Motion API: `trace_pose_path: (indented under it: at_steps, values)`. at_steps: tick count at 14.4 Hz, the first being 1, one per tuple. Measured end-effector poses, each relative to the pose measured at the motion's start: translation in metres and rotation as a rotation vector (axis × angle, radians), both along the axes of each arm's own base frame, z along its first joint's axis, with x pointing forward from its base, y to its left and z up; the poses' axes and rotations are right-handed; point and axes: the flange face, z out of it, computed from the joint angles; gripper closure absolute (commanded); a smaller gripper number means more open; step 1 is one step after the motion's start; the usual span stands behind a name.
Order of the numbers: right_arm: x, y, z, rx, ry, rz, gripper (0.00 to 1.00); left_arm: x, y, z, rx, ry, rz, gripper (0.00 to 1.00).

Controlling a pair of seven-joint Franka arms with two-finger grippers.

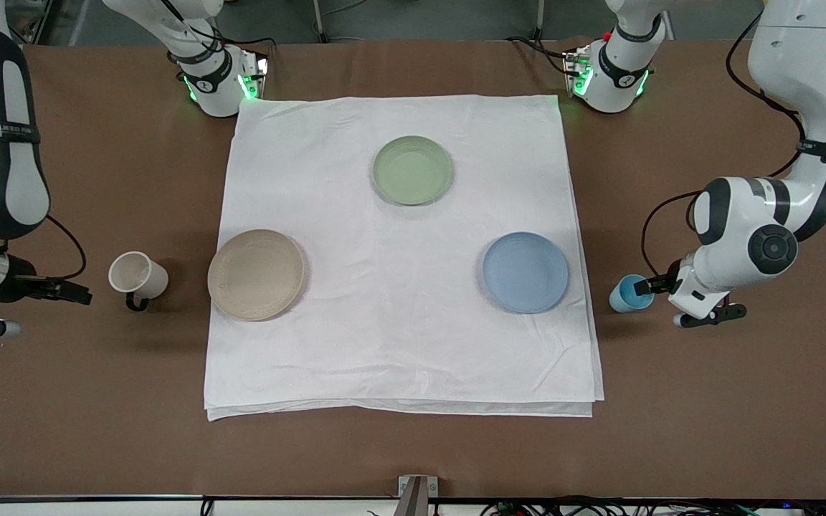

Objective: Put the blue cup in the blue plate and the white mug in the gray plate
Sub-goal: 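Grasp the blue cup with the left gripper while the right gripper grasps the mug, then lower the blue cup onto the blue plate and open the left gripper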

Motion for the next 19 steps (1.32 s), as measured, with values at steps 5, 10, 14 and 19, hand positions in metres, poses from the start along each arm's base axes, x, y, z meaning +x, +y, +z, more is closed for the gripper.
trace_pose_path:
  at_steps: [5, 10, 14, 19]
  values:
    - [-0.012, -0.001, -0.063, 0.047, 0.026, -0.038, 0.00, 0.004, -0.005, -0.009, -0.007, -0.005, -0.001, 1.00]
    - [-0.015, 0.007, -0.118, 0.031, -0.046, 0.006, 0.00, 0.022, -0.018, 0.017, -0.014, -0.053, -0.008, 1.00]
    - [-0.031, 0.009, -0.150, 0.025, -0.043, 0.008, 0.06, 0.025, -0.068, 0.063, -0.034, -0.022, -0.029, 1.00]
    - [-0.044, 0.012, -0.163, 0.037, 0.007, 0.008, 0.68, -0.008, -0.197, 0.071, -0.052, 0.019, 0.023, 1.00]
